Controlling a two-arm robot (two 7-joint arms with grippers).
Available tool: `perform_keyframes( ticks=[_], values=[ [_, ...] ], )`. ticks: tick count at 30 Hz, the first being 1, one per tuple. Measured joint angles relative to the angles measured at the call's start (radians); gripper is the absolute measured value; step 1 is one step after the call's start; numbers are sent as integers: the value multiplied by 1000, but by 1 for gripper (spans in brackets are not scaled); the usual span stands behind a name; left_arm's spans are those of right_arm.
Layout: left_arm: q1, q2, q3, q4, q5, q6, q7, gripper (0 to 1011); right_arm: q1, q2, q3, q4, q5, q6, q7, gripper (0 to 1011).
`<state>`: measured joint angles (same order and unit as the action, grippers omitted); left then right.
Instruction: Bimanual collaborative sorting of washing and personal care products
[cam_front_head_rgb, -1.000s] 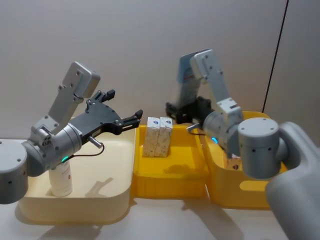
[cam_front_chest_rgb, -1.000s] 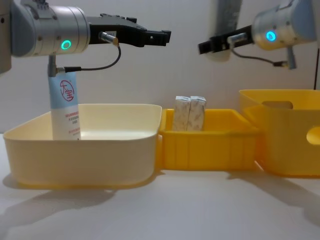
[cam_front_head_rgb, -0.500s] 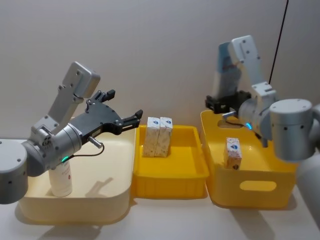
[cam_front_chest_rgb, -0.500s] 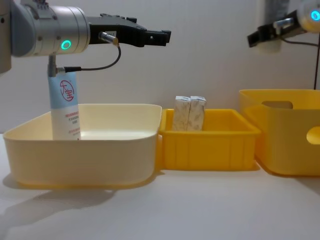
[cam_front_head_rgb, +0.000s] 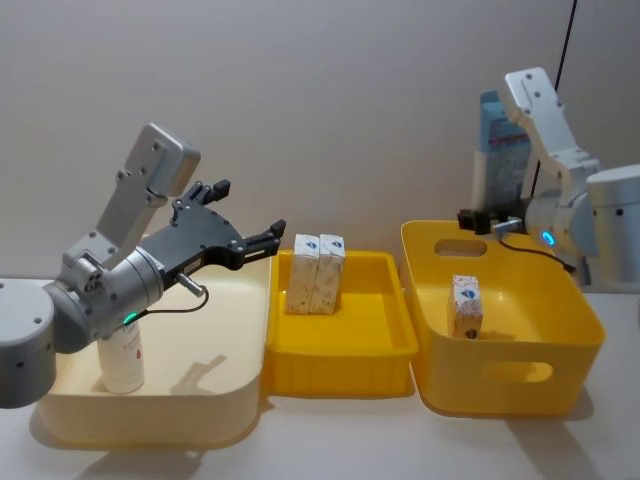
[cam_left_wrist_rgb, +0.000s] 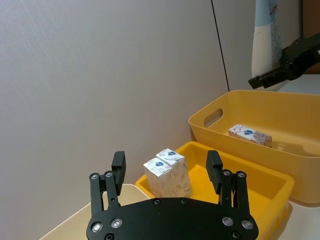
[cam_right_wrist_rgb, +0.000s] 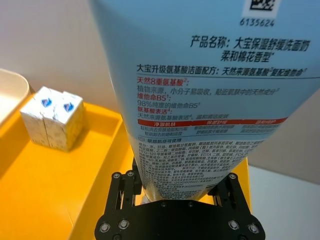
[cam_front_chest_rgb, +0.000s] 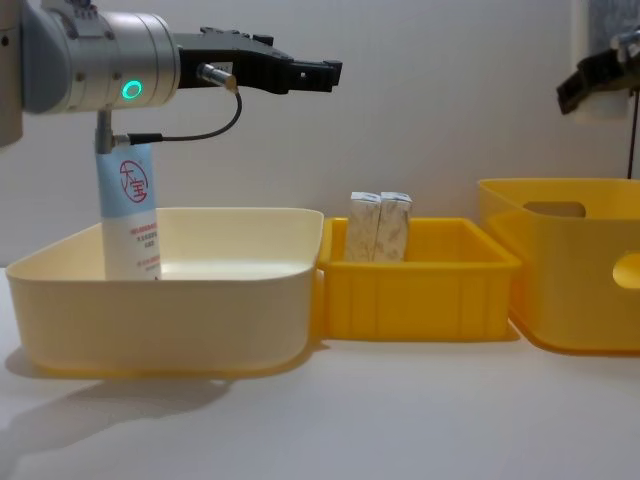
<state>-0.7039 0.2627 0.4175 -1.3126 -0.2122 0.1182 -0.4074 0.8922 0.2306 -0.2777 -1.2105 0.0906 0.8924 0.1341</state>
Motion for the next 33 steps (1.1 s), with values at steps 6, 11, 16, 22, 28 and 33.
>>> perform_keyframes(
  ticks=[6, 11, 16, 22, 28, 33],
  values=[
    [0, 0, 0, 0, 0, 0, 0, 1000, 31, 29, -14, 18, 4, 97, 44, 675],
    [0, 0, 0, 0, 0, 0, 0, 999, 63, 57, -37, 43, 7, 173, 90, 675],
    [0, 0, 0, 0, 0, 0, 0, 1000, 82, 75, -53, 59, 10, 221, 120, 779],
    [0, 0, 0, 0, 0, 0, 0, 1000, 100, 90, -67, 73, 12, 260, 146, 945],
    [0, 0, 0, 0, 0, 0, 0, 1000, 111, 99, -75, 81, 13, 287, 163, 1000],
    [0, 0, 0, 0, 0, 0, 0, 1000, 116, 104, -79, 86, 14, 300, 172, 1000]
  ],
)
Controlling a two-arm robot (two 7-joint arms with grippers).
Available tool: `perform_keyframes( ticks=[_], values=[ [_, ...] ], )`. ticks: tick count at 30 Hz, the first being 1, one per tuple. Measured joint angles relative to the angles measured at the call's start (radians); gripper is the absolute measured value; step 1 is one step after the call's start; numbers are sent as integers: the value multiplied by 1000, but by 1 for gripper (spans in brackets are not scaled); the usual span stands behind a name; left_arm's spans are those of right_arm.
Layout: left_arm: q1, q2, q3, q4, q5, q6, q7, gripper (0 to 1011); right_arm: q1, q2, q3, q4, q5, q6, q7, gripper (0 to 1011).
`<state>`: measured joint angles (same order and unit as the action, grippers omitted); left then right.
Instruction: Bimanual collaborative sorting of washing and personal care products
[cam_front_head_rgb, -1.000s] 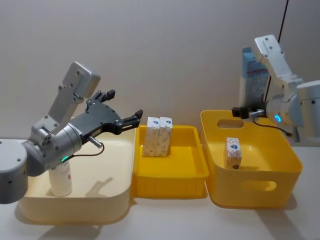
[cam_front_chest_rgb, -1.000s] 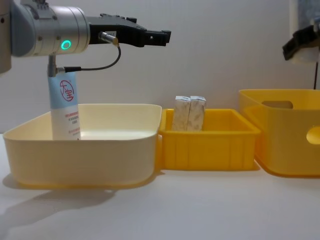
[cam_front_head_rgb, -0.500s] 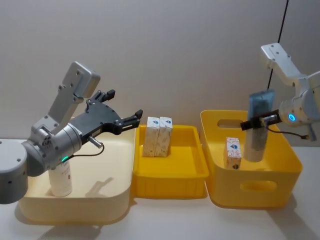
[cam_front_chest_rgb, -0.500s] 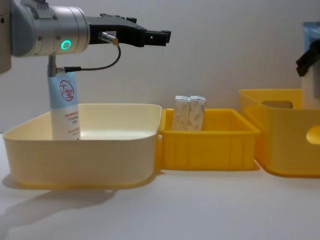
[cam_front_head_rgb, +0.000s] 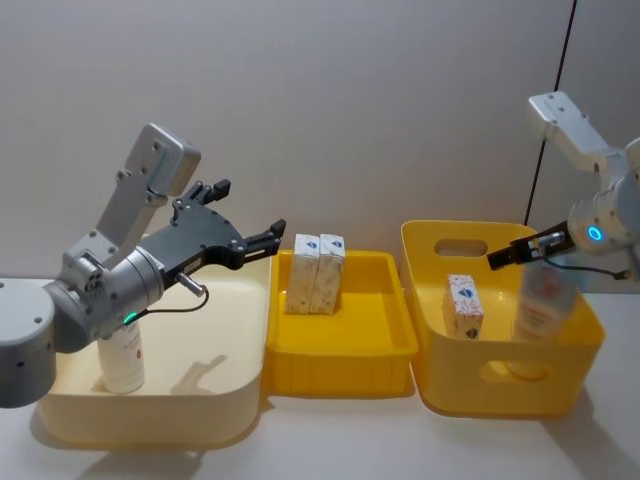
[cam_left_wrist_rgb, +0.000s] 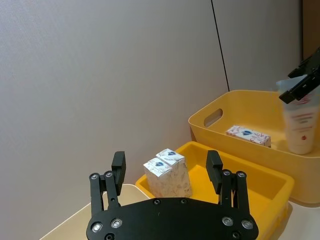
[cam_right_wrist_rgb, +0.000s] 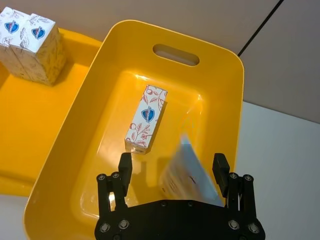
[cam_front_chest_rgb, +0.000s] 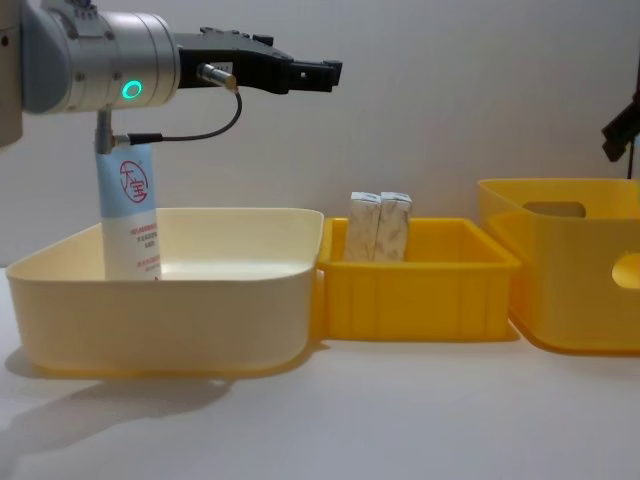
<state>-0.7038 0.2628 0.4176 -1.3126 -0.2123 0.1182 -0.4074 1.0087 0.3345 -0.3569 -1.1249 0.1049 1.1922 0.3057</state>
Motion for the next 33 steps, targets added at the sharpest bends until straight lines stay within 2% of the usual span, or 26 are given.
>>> perform_keyframes(
  ticks=[33],
  values=[
    [0, 0, 0, 0, 0, 0, 0, 1000, 10, 10, -9, 10, 1, 27, 17, 1000]
  ],
)
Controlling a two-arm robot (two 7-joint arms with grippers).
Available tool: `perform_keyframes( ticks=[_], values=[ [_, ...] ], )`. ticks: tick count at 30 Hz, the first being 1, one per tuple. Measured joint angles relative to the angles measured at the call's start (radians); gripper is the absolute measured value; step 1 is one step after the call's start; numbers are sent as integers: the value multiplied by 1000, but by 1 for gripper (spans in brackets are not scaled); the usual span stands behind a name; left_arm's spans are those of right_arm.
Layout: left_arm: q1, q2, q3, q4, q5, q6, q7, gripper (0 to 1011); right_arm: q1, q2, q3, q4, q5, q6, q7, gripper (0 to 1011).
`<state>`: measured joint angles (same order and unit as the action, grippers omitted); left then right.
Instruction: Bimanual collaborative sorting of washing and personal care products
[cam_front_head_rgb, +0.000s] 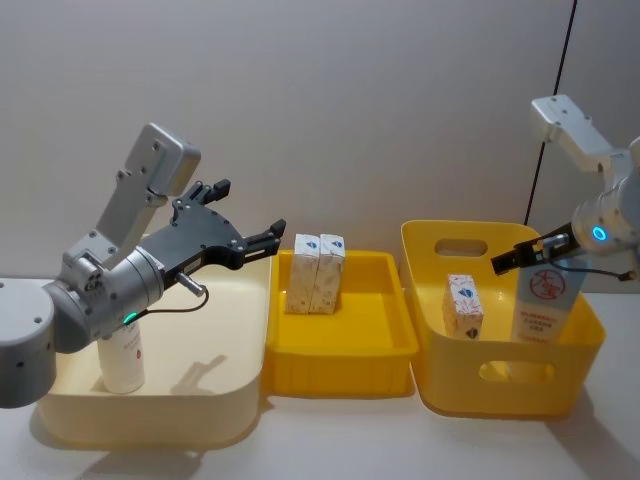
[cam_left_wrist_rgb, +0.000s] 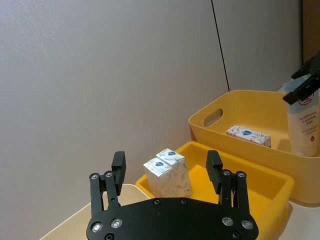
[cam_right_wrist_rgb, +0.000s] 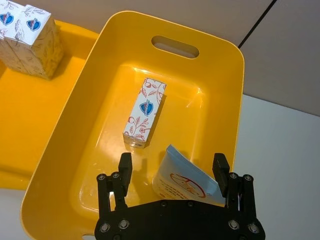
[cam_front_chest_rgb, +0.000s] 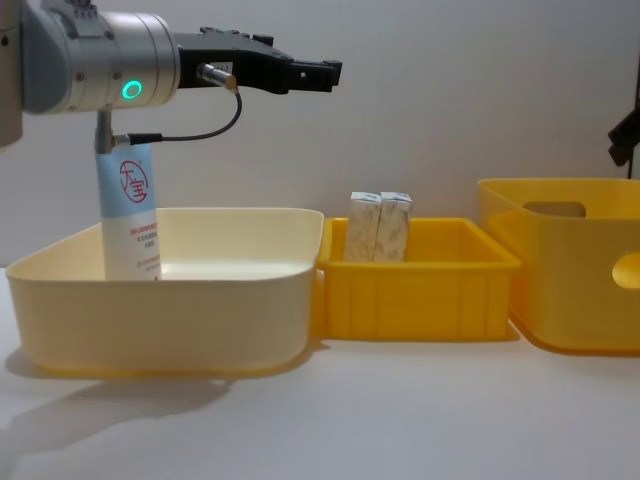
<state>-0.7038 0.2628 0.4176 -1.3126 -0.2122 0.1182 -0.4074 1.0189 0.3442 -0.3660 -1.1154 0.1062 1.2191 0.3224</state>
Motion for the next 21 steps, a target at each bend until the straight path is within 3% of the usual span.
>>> perform_keyframes(
  ticks=[21],
  values=[
    [0, 0, 0, 0, 0, 0, 0, 1000, 1, 1, 0, 0, 0, 2, 1, 1000]
  ],
)
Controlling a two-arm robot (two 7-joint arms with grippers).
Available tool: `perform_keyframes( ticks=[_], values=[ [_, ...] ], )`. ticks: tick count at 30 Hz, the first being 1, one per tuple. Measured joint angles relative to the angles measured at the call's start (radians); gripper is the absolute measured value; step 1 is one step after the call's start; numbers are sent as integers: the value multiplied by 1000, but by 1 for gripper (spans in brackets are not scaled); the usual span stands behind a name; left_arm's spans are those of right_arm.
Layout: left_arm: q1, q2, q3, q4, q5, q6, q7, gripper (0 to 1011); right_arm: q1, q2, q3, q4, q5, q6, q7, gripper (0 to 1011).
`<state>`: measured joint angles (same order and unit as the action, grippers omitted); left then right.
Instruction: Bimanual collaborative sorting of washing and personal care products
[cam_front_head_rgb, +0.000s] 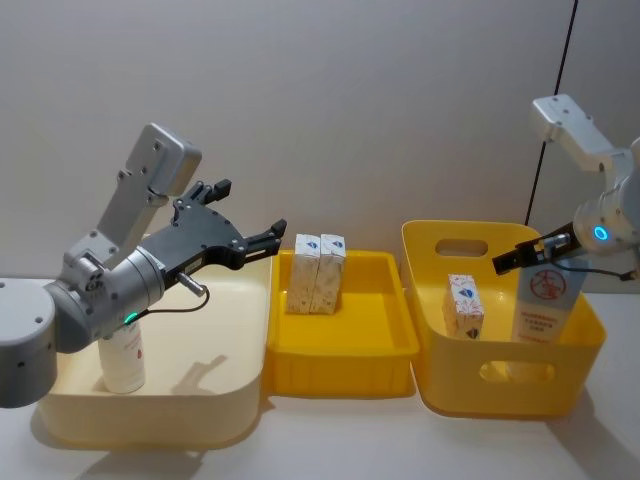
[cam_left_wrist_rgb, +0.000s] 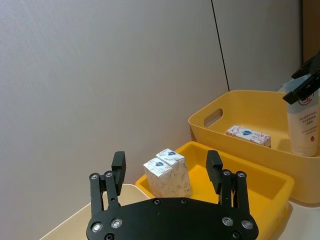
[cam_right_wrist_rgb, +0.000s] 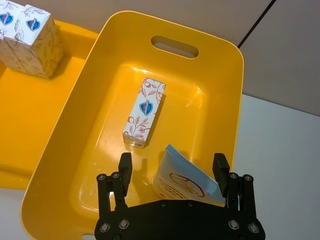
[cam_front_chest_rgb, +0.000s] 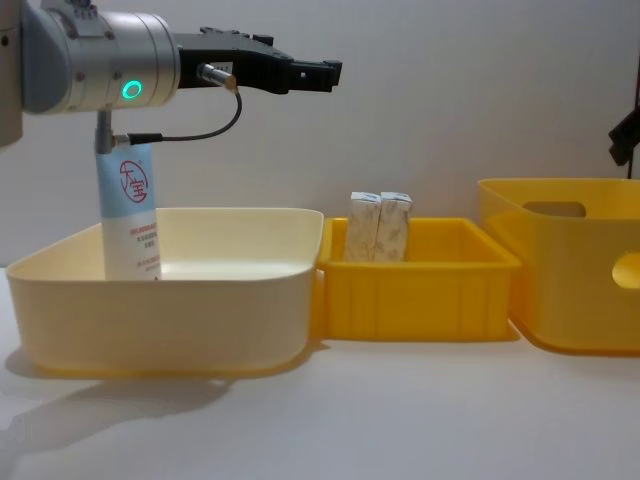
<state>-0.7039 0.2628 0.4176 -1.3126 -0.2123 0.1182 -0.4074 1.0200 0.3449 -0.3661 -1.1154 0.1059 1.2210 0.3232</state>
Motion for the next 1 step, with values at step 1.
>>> perform_keyframes(
  ticks=[1],
  values=[
    [0, 0, 0, 0, 0, 0, 0, 1000, 0, 0, 0, 0, 0, 0, 0, 1000]
  ],
)
